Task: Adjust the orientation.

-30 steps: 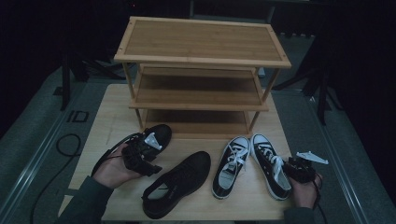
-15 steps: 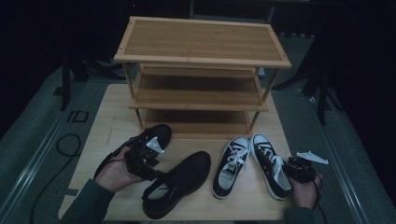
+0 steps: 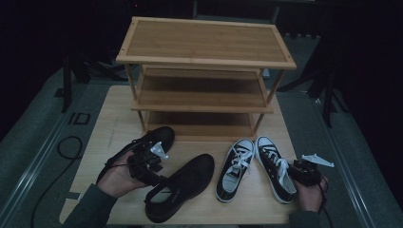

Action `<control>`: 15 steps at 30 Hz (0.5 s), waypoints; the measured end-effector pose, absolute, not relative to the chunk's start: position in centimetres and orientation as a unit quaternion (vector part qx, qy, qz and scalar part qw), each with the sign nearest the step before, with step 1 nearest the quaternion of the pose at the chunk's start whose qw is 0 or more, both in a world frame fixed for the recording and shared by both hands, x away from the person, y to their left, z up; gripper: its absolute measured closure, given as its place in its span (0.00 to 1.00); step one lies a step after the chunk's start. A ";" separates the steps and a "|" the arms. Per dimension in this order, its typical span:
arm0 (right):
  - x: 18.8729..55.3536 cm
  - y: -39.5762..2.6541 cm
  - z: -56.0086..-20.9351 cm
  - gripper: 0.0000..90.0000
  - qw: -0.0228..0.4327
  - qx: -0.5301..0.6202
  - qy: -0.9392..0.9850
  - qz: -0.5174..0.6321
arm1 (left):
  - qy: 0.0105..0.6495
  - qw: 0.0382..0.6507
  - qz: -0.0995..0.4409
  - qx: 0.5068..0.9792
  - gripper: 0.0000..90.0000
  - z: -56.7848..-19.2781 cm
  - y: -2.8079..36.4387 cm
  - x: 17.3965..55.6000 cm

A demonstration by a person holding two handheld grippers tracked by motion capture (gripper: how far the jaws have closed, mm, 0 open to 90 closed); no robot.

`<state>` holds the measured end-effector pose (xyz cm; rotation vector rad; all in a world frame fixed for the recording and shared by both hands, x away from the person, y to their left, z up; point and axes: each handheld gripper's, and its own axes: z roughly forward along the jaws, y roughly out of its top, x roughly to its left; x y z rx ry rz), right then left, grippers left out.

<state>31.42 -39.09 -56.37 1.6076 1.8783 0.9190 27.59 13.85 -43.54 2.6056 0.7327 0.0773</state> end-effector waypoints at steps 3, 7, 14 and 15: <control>31.4 -39.1 -56.4 0.58 0.249 0.590 0.690 0.337 | 0.262 0.216 0.028 0.940 0.60 -43.4 13.8 27.5; 31.4 -39.1 -56.4 0.58 0.249 0.590 0.690 0.337 | 0.259 0.214 0.026 0.941 0.60 -43.5 13.7 27.4; 31.4 -39.1 -56.4 0.58 0.250 0.590 0.690 0.337 | 0.254 0.209 0.021 0.944 0.62 -43.9 13.3 27.4; 31.4 -39.1 -56.4 0.58 0.250 0.590 0.690 0.337 | 0.252 0.207 0.020 0.945 0.62 -43.9 13.2 27.4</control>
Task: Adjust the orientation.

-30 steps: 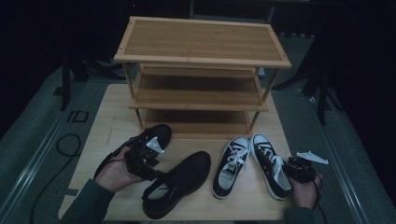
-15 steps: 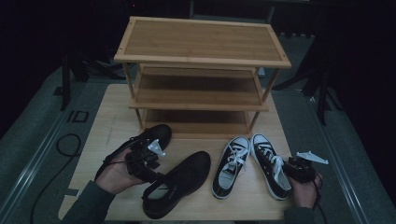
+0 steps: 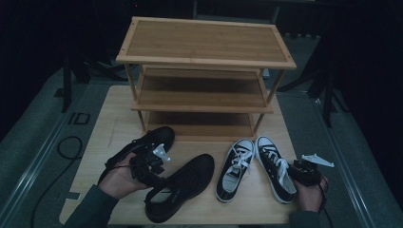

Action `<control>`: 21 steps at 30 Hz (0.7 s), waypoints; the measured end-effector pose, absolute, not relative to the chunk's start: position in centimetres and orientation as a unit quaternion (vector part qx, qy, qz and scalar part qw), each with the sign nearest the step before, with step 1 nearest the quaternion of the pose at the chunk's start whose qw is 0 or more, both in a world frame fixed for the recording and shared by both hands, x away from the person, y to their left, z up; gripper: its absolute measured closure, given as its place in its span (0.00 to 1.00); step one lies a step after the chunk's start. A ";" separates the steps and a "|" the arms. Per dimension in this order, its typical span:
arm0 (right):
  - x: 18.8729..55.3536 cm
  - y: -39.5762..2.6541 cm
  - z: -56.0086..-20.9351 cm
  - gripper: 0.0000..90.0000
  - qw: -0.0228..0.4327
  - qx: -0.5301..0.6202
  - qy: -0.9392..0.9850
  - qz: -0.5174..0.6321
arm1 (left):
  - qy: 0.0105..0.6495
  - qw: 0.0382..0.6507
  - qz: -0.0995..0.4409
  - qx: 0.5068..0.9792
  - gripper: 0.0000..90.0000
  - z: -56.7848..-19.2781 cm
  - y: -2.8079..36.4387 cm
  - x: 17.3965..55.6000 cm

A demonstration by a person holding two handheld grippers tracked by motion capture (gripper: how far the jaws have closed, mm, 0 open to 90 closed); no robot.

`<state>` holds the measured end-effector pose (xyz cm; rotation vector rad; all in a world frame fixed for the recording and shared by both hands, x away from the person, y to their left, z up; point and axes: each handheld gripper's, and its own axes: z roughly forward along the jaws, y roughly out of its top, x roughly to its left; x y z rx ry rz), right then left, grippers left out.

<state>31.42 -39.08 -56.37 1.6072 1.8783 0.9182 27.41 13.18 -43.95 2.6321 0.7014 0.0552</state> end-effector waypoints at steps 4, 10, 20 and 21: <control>31.4 -39.1 -56.4 0.58 0.249 0.590 0.690 0.337 | 0.251 0.203 0.016 0.946 0.63 -44.5 12.7 27.5; 31.4 -39.1 -56.4 0.58 0.249 0.590 0.690 0.337 | 0.253 0.198 0.011 0.947 0.64 -45.1 12.2 27.9; 31.4 -39.1 -56.4 0.58 0.249 0.590 0.690 0.337 | 0.264 0.181 0.016 0.947 0.71 -46.1 10.6 28.6; 31.4 -39.1 -56.4 0.58 0.249 0.590 0.690 0.337 | 0.265 0.179 0.018 0.947 0.72 -46.2 10.5 28.7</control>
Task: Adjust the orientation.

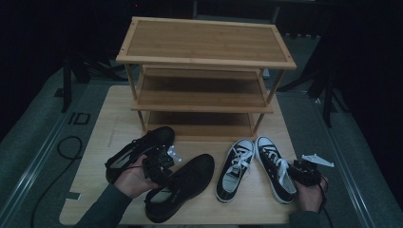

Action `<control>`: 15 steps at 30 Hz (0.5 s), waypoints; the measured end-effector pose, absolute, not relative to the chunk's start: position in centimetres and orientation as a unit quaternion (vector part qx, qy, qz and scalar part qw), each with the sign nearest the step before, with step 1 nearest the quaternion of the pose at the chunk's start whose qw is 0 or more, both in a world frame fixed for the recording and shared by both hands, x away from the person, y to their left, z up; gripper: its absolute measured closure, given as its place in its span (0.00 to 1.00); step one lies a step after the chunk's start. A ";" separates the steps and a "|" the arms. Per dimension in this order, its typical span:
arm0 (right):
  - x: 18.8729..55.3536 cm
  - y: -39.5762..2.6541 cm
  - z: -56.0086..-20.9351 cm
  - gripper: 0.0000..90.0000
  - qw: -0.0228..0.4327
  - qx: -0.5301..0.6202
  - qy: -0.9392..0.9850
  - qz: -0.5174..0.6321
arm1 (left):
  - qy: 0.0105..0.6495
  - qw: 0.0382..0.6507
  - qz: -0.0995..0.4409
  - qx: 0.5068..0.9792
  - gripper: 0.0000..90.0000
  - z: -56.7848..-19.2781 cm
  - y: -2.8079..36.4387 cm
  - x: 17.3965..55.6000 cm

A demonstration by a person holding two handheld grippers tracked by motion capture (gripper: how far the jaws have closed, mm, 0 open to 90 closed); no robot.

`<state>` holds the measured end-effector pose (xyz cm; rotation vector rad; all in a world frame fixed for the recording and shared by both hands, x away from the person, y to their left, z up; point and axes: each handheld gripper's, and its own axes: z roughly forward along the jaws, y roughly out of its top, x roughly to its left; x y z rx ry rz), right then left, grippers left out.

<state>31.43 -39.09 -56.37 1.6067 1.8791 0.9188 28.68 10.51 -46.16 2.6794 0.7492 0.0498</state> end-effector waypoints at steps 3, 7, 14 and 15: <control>31.4 -39.1 -56.4 0.58 0.249 0.590 0.690 0.338 | 0.269 0.174 0.022 0.947 0.76 -46.3 10.2 28.8; 31.4 -39.1 -56.4 0.58 0.249 0.590 0.690 0.338 | 0.271 0.168 0.031 0.947 0.96 -46.2 10.1 28.8; 31.4 -39.1 -56.4 0.58 0.249 0.590 0.690 0.338 | 0.285 0.174 0.026 0.942 0.97 -46.1 10.6 29.0; 31.4 -39.1 -56.4 0.58 0.249 0.590 0.690 0.338 | 0.287 0.174 0.027 0.942 0.97 -46.1 10.7 29.0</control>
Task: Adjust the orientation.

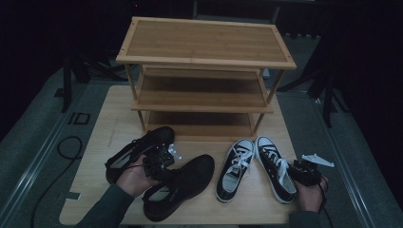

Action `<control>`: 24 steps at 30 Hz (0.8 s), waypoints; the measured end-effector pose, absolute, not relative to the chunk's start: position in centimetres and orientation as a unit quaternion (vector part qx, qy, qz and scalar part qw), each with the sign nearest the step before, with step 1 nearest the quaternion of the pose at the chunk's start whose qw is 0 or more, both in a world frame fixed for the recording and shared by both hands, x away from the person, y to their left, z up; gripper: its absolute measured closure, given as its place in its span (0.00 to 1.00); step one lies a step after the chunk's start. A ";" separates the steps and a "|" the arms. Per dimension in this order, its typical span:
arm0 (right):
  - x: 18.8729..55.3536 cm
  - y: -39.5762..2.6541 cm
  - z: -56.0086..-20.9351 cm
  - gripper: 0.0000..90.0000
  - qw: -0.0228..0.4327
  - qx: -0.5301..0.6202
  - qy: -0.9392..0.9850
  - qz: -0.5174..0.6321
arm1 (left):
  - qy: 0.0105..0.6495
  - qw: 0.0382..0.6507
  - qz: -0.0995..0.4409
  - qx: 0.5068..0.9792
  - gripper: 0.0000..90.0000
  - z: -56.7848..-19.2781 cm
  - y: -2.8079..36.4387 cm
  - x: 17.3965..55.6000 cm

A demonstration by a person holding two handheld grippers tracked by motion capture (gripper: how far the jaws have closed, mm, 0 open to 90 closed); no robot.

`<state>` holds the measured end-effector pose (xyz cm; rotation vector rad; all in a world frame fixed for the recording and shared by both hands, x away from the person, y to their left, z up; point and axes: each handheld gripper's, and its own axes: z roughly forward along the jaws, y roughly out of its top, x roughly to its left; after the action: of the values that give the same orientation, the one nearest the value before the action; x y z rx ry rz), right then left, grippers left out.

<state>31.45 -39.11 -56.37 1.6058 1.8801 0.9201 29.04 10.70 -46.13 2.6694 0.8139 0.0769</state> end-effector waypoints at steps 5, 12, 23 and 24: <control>31.5 -39.1 -56.4 0.58 0.249 0.589 0.690 0.338 | 0.303 0.171 0.036 0.937 0.97 -45.9 11.9 29.4; 31.5 -39.1 -56.4 0.58 0.249 0.589 0.690 0.338 | 0.331 0.176 0.041 0.926 0.97 -46.1 13.9 29.8; 31.5 -39.1 -56.4 0.58 0.249 0.589 0.690 0.338 | 0.365 0.179 0.048 0.913 0.97 -46.1 16.2 30.3; 31.5 -39.1 -56.4 0.58 0.249 0.589 0.690 0.338 | 0.367 0.179 0.049 0.912 0.97 -46.1 16.4 30.4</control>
<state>31.46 -39.11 -56.37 1.6054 1.8803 0.9200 30.35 16.38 -46.15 2.5783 1.0365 0.1398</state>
